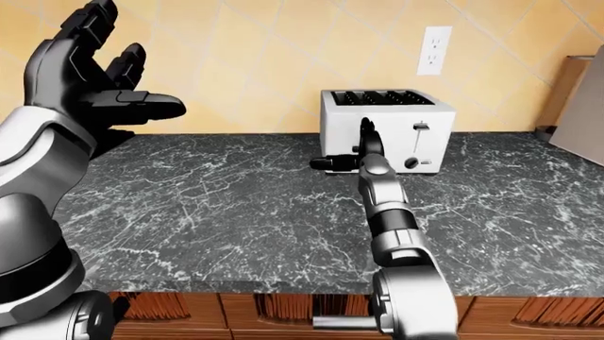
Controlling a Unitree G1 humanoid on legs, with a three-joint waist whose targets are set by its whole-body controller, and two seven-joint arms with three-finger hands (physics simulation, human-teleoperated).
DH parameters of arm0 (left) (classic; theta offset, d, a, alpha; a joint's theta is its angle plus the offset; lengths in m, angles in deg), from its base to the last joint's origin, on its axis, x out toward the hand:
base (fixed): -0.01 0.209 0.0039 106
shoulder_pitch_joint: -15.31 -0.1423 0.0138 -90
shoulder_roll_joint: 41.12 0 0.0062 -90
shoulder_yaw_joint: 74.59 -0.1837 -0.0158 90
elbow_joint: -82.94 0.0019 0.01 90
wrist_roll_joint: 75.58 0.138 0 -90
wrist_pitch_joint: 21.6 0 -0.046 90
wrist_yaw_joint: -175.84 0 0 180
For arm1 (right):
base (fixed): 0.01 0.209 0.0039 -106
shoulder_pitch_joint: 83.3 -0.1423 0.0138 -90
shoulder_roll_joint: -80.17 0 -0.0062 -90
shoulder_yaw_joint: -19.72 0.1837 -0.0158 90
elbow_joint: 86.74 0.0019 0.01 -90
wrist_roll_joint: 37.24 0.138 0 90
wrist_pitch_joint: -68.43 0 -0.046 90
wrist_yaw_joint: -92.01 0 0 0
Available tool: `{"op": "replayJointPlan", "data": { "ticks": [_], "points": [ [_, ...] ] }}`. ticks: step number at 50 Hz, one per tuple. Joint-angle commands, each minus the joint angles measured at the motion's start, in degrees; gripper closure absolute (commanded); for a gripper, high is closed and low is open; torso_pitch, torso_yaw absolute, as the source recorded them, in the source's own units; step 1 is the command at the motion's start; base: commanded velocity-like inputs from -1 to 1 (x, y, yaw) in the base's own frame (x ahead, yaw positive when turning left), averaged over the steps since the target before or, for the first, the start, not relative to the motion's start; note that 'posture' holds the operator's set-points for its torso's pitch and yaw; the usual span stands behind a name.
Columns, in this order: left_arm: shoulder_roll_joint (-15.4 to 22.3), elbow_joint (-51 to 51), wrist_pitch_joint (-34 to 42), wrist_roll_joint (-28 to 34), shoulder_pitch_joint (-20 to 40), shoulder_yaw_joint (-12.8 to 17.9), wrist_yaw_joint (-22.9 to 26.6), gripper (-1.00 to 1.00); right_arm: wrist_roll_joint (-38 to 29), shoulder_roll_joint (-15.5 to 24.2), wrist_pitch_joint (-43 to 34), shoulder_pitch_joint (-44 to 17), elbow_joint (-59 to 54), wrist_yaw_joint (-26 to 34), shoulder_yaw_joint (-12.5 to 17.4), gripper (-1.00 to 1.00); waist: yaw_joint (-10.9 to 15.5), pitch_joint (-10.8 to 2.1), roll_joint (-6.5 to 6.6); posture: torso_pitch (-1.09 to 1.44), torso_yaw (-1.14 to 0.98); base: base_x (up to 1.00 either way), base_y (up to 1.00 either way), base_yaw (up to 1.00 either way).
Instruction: Push down the lever of the toaster to turn it on.
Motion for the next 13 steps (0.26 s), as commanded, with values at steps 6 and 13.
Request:
{"op": "replayJointPlan", "data": {
  "ticks": [6,13],
  "points": [
    [0.53,-0.78,-1.56,0.15,1.76,0.42,-0.04,-1.00,-0.24,1.10,-0.73,-1.28,-2.87,-1.30,0.73,-1.00,-0.06,0.08,0.38,-0.39,0.00,0.00,0.00,0.00],
    [0.51,-0.74,-1.71,0.19,1.68,0.32,0.03,-1.00,-0.14,1.38,-0.19,-2.03,-4.06,-1.39,0.77,-1.00,0.04,0.13,0.33,-0.39,0.00,0.00,0.00,0.00]
  ]
}}
